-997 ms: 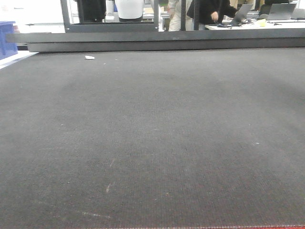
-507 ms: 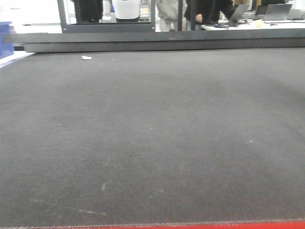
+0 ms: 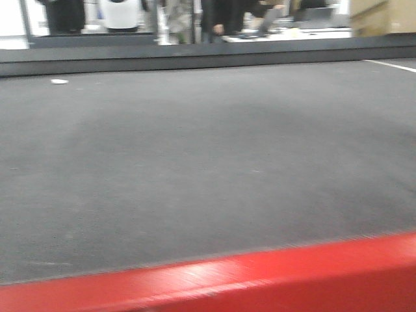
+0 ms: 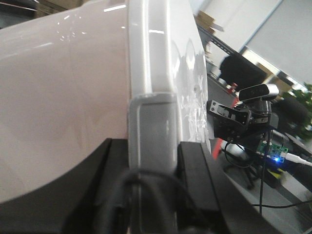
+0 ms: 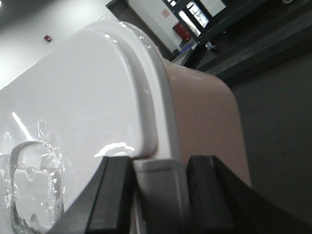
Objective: Grab white bin and place on right shelf
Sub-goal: 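Hold the bin raised in both grippers while backing away from table, then carry the bin in both grippers while driving toward the shelving rack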
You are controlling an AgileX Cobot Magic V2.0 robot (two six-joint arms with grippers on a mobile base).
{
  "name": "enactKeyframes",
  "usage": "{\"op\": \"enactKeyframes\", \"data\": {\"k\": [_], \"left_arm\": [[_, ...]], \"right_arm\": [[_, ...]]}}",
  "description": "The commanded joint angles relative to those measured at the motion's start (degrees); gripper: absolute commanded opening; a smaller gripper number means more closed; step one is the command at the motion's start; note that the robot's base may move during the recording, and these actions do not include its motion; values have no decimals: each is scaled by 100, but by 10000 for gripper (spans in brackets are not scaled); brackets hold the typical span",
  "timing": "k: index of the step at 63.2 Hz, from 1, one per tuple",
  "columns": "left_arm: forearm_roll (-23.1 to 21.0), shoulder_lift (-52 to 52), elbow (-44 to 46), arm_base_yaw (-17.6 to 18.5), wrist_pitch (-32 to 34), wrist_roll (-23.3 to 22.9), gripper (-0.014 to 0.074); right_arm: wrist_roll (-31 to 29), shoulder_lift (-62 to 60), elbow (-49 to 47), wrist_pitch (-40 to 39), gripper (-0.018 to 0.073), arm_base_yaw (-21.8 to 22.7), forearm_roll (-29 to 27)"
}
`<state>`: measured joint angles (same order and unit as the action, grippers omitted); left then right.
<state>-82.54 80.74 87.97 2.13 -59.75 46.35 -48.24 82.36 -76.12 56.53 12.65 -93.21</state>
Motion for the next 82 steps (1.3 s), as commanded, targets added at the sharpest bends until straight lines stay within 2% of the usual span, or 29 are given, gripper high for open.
{"op": "enactKeyframes", "data": {"k": [1, 82], "left_arm": [[-848, -220, 201, 325, -1503, 62, -126], [-848, -220, 201, 325, -1503, 62, -126]], "right_arm": [[-46, -290, -178, 1109, 62, -252, -553], [-46, -290, -178, 1104, 62, -252, -553]]}}
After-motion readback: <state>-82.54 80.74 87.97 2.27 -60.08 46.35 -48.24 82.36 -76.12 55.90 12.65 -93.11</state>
